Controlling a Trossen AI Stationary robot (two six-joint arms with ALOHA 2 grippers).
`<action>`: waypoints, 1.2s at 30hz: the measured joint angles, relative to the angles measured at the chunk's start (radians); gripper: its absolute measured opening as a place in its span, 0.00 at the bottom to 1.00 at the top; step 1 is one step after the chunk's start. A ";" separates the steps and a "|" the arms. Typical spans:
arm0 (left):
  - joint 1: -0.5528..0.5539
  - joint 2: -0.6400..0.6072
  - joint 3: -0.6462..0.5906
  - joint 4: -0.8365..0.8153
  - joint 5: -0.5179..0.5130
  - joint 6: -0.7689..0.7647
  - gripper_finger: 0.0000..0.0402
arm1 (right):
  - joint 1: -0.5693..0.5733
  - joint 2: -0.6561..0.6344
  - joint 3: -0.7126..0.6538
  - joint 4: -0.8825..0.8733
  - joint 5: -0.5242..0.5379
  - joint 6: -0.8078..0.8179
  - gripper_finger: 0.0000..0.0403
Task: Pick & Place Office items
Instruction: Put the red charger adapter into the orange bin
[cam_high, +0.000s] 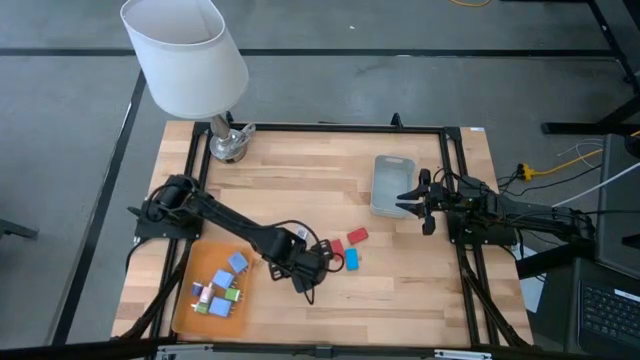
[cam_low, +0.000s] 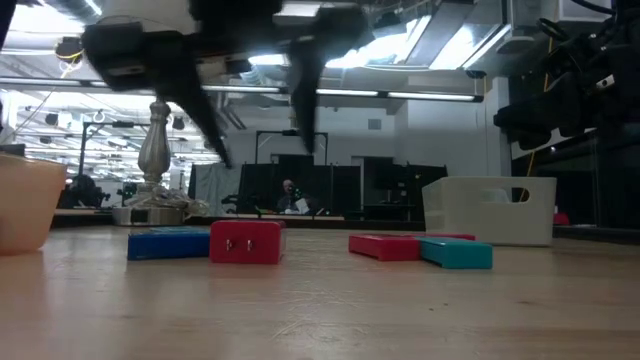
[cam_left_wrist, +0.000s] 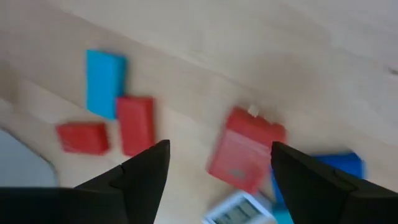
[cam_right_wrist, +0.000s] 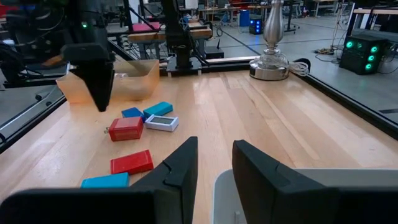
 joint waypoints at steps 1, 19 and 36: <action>0.002 0.000 0.001 0.015 0.010 0.007 0.67 | 0.000 0.000 0.000 0.000 0.000 0.000 0.25; 0.090 0.049 0.001 -0.037 0.117 0.022 0.68 | 0.000 0.000 0.000 0.000 0.000 0.000 0.25; 0.097 0.139 0.000 -0.059 0.183 0.063 0.77 | 0.000 0.000 0.000 0.000 0.000 0.000 0.25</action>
